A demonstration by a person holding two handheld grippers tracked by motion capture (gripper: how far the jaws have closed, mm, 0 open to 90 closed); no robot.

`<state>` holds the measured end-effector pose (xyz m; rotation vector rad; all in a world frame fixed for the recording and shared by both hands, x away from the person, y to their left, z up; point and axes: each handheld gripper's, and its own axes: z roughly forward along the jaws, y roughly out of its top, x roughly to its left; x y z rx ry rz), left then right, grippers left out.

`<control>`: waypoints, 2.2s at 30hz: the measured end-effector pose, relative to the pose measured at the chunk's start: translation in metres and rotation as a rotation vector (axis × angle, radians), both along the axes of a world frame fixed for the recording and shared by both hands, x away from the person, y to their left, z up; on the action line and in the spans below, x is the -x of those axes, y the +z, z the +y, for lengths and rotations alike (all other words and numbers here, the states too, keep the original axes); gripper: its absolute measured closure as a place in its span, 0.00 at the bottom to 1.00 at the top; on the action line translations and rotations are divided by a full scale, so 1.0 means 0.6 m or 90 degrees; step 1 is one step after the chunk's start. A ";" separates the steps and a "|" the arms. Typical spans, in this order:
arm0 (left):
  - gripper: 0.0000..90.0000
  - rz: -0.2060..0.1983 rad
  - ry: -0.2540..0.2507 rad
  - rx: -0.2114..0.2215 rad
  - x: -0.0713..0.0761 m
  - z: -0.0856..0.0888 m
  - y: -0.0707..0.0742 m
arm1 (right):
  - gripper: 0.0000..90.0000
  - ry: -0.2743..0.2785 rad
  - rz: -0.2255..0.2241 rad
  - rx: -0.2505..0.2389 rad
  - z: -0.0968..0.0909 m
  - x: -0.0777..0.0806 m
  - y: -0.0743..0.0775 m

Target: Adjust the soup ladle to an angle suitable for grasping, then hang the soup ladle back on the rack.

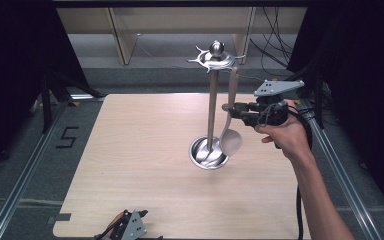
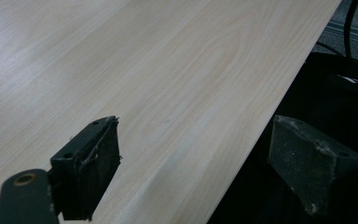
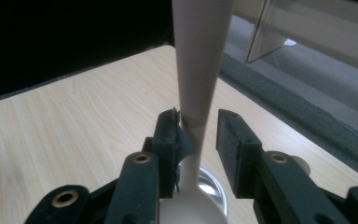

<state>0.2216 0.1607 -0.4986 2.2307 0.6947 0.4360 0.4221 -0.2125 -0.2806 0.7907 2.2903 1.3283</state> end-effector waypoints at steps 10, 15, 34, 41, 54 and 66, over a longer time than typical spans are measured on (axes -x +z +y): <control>0.17 0.002 0.005 0.009 -0.004 0.005 -0.001 | 0.68 0.004 -0.032 -0.026 -0.022 0.034 -0.019; 0.17 0.000 0.005 0.004 -0.004 0.005 0.000 | 0.62 0.004 -0.041 -0.031 -0.030 0.050 -0.035; 0.17 -0.005 -0.003 0.003 -0.001 0.002 -0.001 | 0.49 -0.008 -0.038 -0.047 -0.079 0.100 -0.134; 0.17 -0.006 -0.002 0.006 -0.001 0.002 0.000 | 0.47 -0.016 -0.007 -0.021 -0.094 0.112 -0.165; 0.17 -0.006 -0.006 0.004 0.000 0.001 0.001 | 0.44 -0.035 0.056 0.005 -0.125 0.130 -0.226; 0.17 -0.011 -0.005 0.000 -0.001 0.003 0.001 | 0.42 -0.015 0.069 0.014 -0.115 0.132 -0.242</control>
